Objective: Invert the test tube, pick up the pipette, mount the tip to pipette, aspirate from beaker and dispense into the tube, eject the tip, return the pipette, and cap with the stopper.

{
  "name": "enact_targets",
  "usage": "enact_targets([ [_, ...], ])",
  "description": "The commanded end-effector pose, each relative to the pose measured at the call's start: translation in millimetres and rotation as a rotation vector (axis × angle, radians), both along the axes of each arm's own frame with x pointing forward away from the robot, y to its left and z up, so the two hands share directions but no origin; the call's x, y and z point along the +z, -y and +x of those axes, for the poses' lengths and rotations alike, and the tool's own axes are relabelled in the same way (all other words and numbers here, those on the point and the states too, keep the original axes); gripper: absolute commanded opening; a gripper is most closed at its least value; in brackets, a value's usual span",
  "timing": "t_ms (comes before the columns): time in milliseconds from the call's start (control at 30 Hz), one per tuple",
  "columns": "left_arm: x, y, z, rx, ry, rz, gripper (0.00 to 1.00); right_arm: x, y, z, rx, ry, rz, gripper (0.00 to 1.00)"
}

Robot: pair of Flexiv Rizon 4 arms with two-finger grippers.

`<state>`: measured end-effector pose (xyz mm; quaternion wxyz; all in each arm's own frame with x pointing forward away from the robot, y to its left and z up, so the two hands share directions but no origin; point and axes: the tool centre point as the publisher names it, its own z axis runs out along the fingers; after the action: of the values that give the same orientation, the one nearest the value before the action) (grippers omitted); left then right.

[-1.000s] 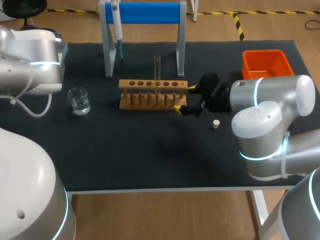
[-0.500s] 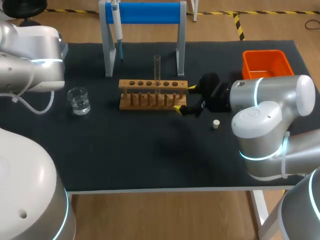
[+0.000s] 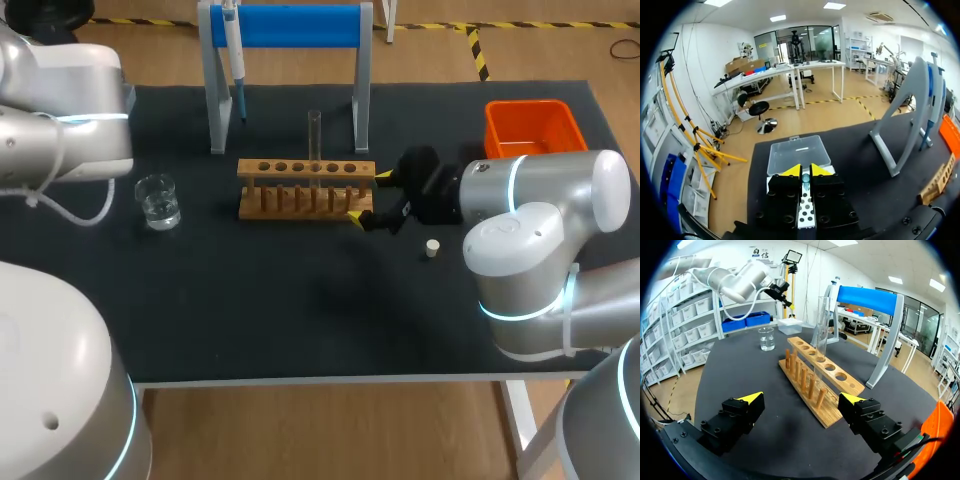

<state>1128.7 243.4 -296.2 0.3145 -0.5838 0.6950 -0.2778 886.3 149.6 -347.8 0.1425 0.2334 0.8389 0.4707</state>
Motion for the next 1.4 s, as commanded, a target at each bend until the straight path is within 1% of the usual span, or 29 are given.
enact_targets([
  [33, 7.9, 2.6, -14.3, 0.011, 0.057, -0.009, 0.00, -0.2, 0.2, -0.4, 0.000, 0.000, 0.001, 1.00],
  [100, 15.2, 6.6, -18.9, 0.006, 0.074, -0.019, 0.00, -0.2, 0.2, -0.4, 0.000, 0.000, 0.001, 1.00],
  [167, 27.4, 15.7, -24.7, -0.029, 0.089, -0.022, 0.00, -0.2, 0.2, -0.4, 0.000, 0.000, 0.001, 1.00],
  [200, 33.5, 22.2, -27.4, -0.058, 0.118, -0.042, 0.00, -0.2, 0.2, -0.4, 0.000, 0.000, 0.001, 1.00],
  [233, 40.4, 30.4, -30.8, -0.081, 0.119, -0.030, 0.00, -0.2, 0.2, -0.4, 0.000, 0.000, 0.001, 1.00],
  [367, 69.1, 71.7, -51.5, -0.230, 0.137, -0.026, 0.00, -0.2, 0.2, -0.4, 0.000, 0.000, 0.001, 1.00],
  [500, 97.3, 114.7, -80.8, -0.391, 0.136, -0.016, 0.00, -0.2, 0.2, -0.4, 0.000, 0.000, 0.001, 1.00],
  [633, 124.5, 152.6, -116.8, -0.543, 0.139, 0.005, 0.00, -0.2, 0.2, -0.4, 0.000, 0.000, 0.001, 1.00],
  [667, 131.0, 161.4, -126.5, -0.572, 0.139, 0.000, 0.00, -0.2, 0.2, -0.4, 0.000, 0.000, 0.001, 1.00],
  [700, 137.0, 170.0, -136.7, -0.609, 0.140, -0.005, 0.00, -0.2, 0.2, -0.4, 0.000, 0.000, 0.001, 1.00],
  [767, 144.5, 185.8, -155.5, -0.667, 0.122, 0.007, 0.00, -0.2, 0.2, -0.4, 0.000, 0.000, 0.001, 1.00],
  [1400, 144.5, 185.8, -155.5, -0.667, 0.122, 0.007, 0.00, -0.2, 0.2, -0.4, 0.000, 0.000, 0.001, 1.00],
])
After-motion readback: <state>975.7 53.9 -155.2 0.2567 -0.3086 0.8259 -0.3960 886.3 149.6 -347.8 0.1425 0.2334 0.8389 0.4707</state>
